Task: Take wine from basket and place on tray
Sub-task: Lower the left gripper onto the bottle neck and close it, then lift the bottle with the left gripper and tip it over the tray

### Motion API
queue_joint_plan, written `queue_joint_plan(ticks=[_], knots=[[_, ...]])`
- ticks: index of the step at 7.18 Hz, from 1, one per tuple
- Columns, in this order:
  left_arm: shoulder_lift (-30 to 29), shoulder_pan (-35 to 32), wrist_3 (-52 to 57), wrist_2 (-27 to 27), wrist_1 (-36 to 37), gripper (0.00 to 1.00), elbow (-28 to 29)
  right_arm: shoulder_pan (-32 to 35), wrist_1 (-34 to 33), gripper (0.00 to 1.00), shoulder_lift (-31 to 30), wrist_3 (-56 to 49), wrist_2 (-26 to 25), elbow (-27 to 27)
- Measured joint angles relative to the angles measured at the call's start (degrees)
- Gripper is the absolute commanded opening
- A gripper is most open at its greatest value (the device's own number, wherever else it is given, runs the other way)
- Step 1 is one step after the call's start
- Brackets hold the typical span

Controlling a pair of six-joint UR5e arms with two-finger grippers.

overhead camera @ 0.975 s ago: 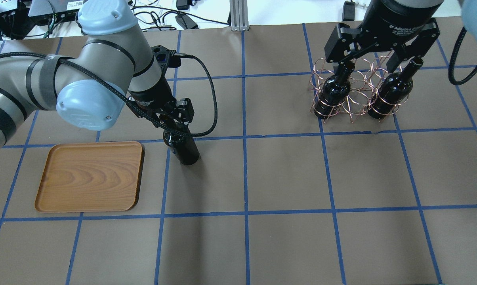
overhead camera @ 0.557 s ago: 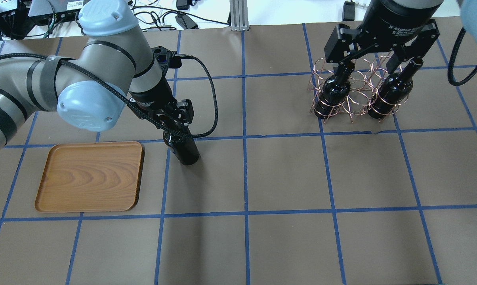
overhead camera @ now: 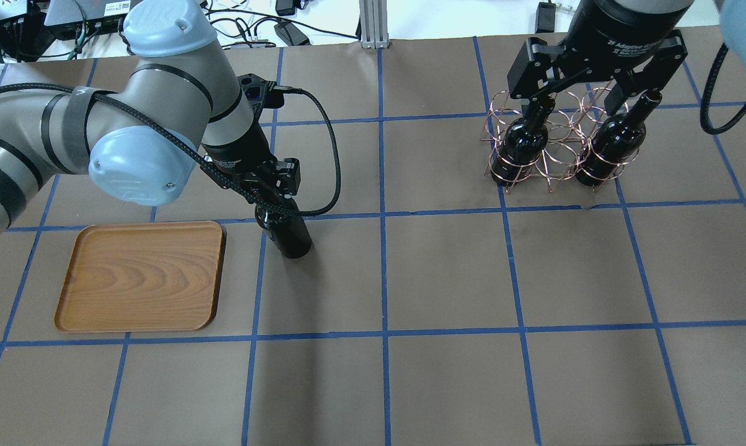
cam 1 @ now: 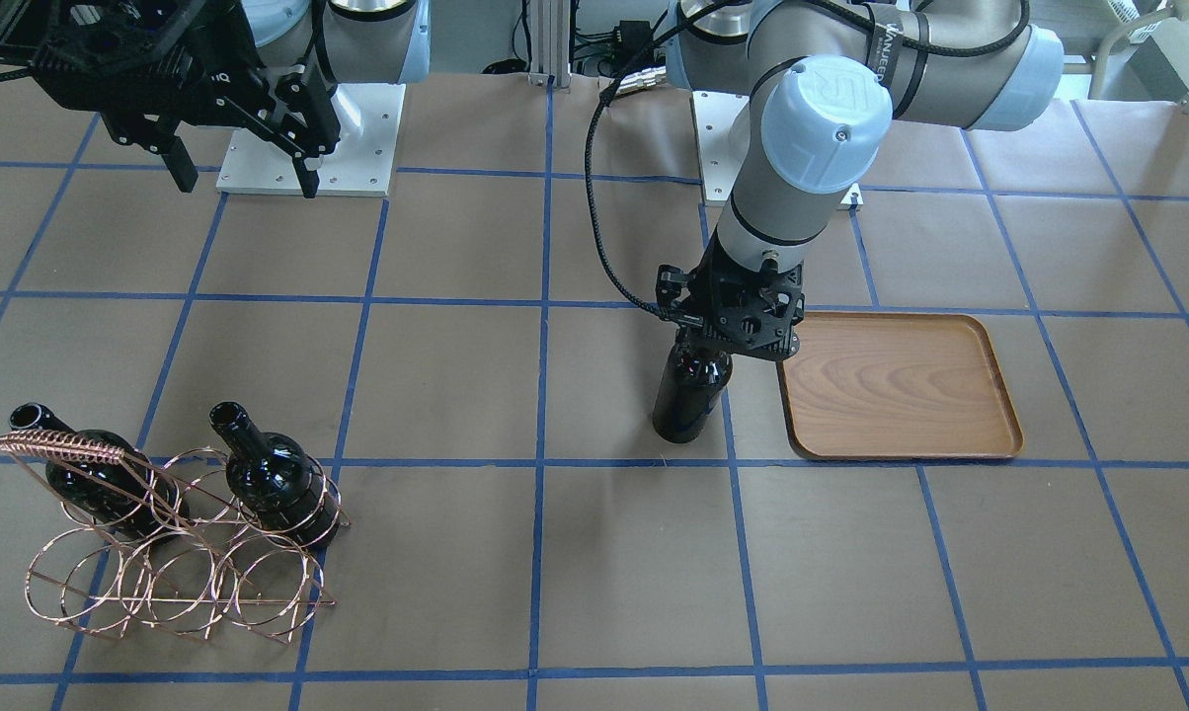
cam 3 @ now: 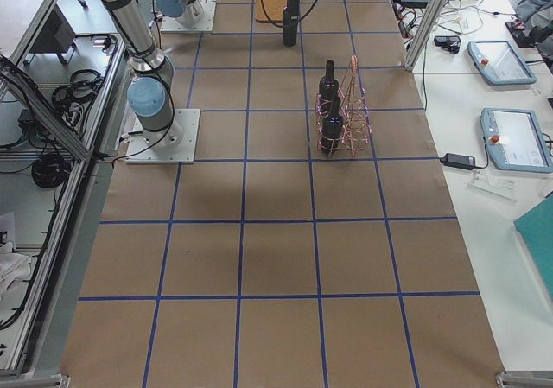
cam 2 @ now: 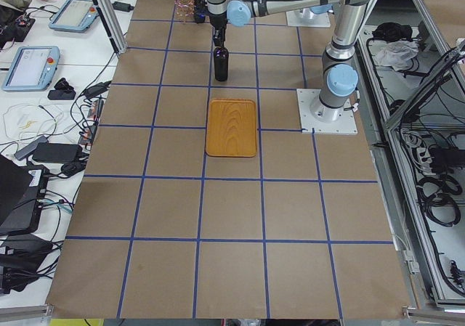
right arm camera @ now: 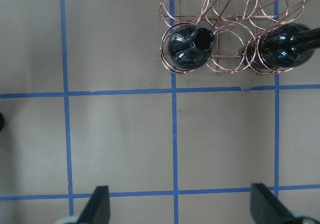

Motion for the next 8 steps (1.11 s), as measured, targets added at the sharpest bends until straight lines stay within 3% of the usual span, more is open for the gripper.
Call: queue_joint_plan(ticks=[5, 8], knots=[[0.2, 0.2, 0.0, 0.0, -0.2, 0.0, 0.4, -0.1, 0.0, 1.0, 0.0, 0.0, 0.0, 0.0], [1.7, 2.7, 4.5, 3.5, -8.3, 0.0, 5.9, -0.1, 0.1, 1.0, 0.0, 0.0, 0.0, 0.0]])
